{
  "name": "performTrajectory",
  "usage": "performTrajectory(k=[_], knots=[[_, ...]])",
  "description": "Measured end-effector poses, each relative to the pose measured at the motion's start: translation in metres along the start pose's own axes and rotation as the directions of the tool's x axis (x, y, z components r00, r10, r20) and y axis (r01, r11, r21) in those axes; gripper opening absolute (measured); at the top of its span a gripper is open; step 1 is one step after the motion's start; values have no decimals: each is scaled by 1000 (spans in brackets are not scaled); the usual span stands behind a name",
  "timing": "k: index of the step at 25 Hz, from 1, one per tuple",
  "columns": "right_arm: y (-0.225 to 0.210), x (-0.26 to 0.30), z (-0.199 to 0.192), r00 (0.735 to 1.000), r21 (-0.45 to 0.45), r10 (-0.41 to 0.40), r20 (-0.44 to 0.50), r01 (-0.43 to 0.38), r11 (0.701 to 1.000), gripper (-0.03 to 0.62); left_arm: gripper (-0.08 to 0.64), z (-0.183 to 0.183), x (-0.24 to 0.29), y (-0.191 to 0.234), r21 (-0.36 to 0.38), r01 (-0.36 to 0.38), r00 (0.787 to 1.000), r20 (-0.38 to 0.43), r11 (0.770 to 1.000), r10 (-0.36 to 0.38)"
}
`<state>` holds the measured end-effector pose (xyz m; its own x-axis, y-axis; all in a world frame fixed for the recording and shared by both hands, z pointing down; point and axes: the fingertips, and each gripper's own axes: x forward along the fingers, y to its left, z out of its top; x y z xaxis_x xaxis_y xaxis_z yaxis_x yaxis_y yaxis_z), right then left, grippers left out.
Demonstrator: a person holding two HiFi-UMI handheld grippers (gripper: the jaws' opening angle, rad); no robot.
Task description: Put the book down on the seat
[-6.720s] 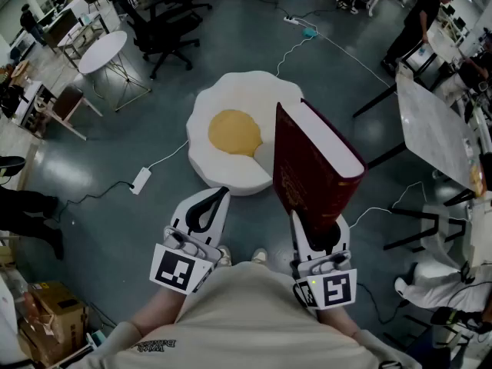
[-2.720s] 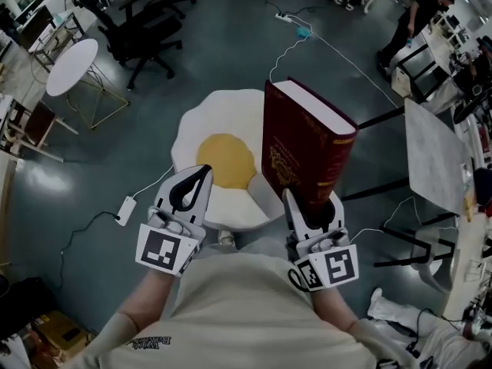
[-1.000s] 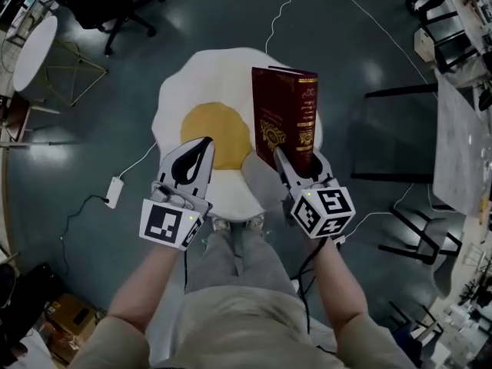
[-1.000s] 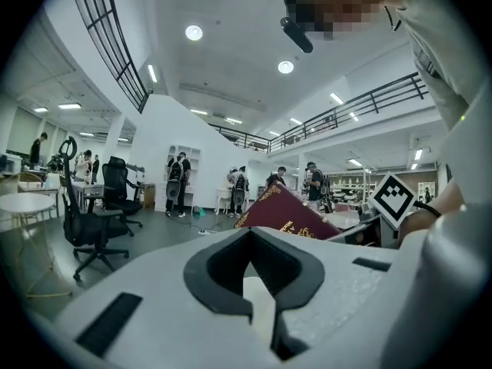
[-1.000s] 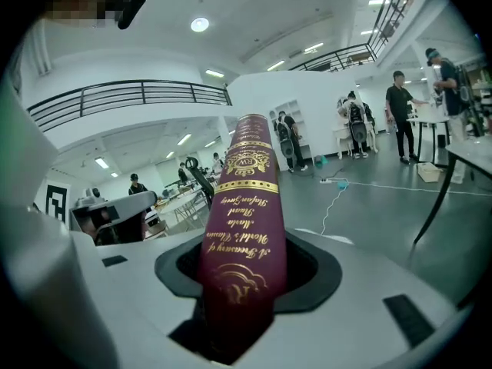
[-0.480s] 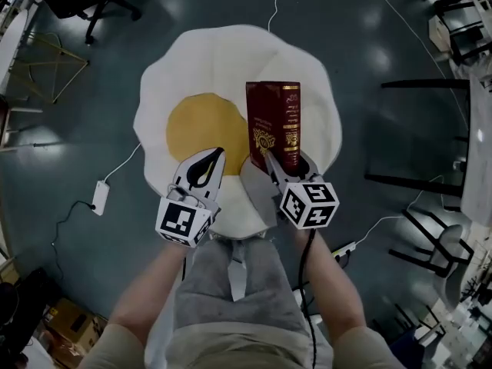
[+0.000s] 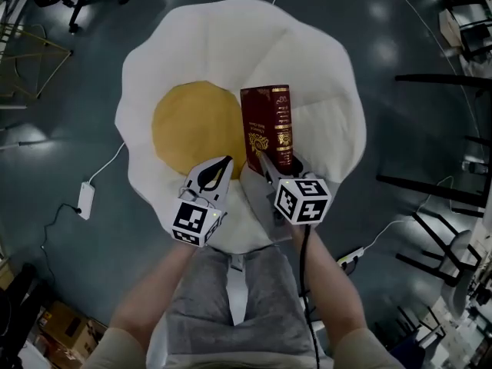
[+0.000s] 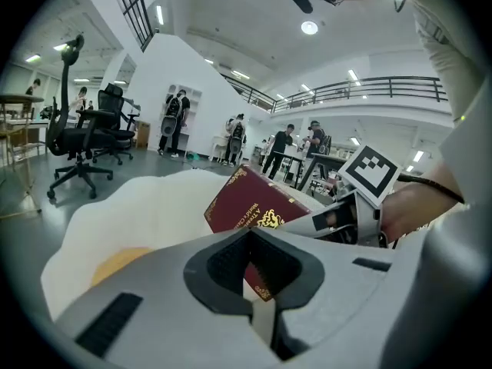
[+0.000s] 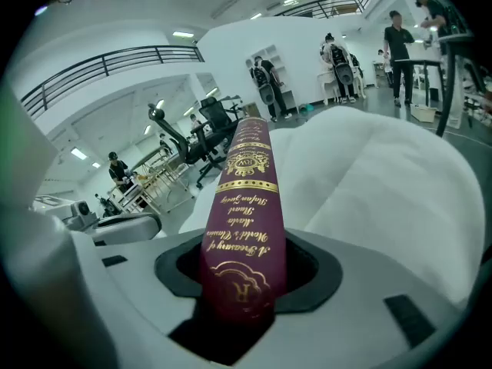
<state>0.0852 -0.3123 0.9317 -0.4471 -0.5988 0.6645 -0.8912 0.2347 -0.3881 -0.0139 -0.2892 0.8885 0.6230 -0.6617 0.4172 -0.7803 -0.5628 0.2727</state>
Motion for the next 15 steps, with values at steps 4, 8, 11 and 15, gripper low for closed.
performTrajectory(k=[4,8,11,15], knots=[[-14,27,-40,998,46,-21,-52,23,999,206,5,-48,13,5,-1,11,998,-58,1000,-11],[-23,50,-75,993,86,-41,-108,50,995,207,5,-87,16,14,-36,-5,994,-107,999,1],[-29,58,-82,992,114,-66,-106,78,990,209,5,-101,16,18,-55,-11,993,-122,998,4],[-35,61,-81,987,95,-129,-100,139,986,218,5,-107,18,16,-52,-2,992,-125,999,-5]])
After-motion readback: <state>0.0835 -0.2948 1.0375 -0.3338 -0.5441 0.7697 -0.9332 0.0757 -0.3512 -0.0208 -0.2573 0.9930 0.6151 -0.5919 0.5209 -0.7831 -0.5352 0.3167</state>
